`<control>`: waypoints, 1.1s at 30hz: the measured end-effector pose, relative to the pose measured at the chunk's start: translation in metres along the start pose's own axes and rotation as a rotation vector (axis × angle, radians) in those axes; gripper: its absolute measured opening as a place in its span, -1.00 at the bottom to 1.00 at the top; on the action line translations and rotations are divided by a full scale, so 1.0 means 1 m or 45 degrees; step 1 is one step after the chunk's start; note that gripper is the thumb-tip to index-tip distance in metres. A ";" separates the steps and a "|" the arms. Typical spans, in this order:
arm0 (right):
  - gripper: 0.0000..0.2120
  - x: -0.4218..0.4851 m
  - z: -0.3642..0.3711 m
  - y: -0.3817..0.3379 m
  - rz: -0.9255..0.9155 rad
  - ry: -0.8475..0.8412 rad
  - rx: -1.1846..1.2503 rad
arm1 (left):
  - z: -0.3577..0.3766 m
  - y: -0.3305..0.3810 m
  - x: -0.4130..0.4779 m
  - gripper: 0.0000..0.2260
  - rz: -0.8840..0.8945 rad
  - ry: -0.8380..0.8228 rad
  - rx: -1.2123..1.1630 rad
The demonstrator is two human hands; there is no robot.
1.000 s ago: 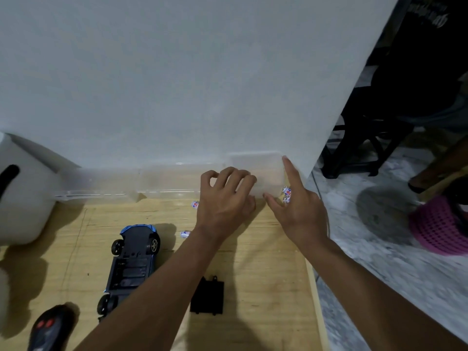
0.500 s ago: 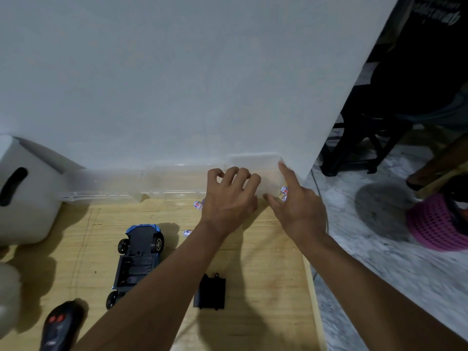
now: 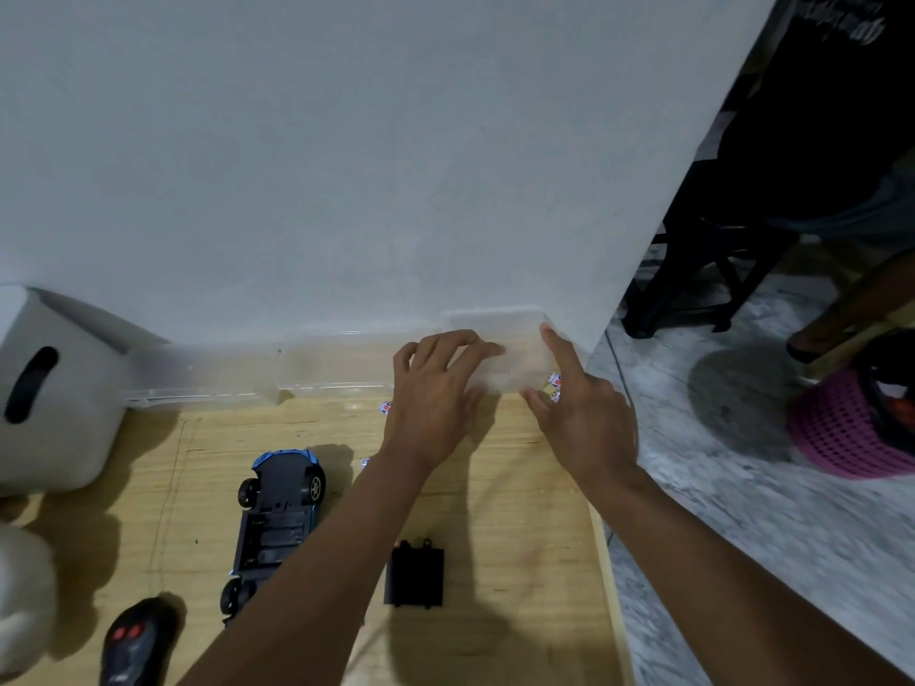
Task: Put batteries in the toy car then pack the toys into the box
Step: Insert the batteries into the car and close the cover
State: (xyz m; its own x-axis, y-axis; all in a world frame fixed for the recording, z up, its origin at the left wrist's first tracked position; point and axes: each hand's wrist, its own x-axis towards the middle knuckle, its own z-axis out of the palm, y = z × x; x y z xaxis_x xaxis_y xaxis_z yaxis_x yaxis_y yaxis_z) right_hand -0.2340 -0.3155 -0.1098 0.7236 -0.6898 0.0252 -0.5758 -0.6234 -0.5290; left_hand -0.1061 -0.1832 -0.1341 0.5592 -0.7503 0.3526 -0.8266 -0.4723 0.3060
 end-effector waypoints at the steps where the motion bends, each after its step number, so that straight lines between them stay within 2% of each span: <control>1: -0.28 0.000 0.001 -0.001 0.023 -0.008 0.013 | 0.000 -0.001 0.000 -0.58 -0.002 -0.002 0.000; 8: -0.29 -0.001 0.009 -0.004 0.128 -0.008 0.121 | 0.002 -0.007 -0.004 -0.71 0.021 0.064 0.032; 20: -0.29 0.002 0.009 -0.001 0.113 -0.021 0.075 | 0.007 -0.007 -0.006 -0.62 0.030 0.081 0.120; 25: -0.30 0.002 0.007 -0.002 0.111 -0.022 0.062 | 0.011 -0.002 -0.008 -0.64 -0.025 0.109 0.135; 33: -0.29 0.002 0.008 -0.002 0.114 -0.006 0.078 | 0.015 -0.006 -0.012 -0.70 0.081 0.179 0.329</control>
State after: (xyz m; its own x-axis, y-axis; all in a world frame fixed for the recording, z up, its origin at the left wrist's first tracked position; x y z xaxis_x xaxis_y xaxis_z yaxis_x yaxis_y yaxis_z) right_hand -0.2283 -0.3124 -0.1156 0.6719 -0.7401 -0.0282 -0.6140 -0.5353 -0.5800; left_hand -0.1094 -0.1783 -0.1534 0.4938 -0.7194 0.4885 -0.8390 -0.5419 0.0501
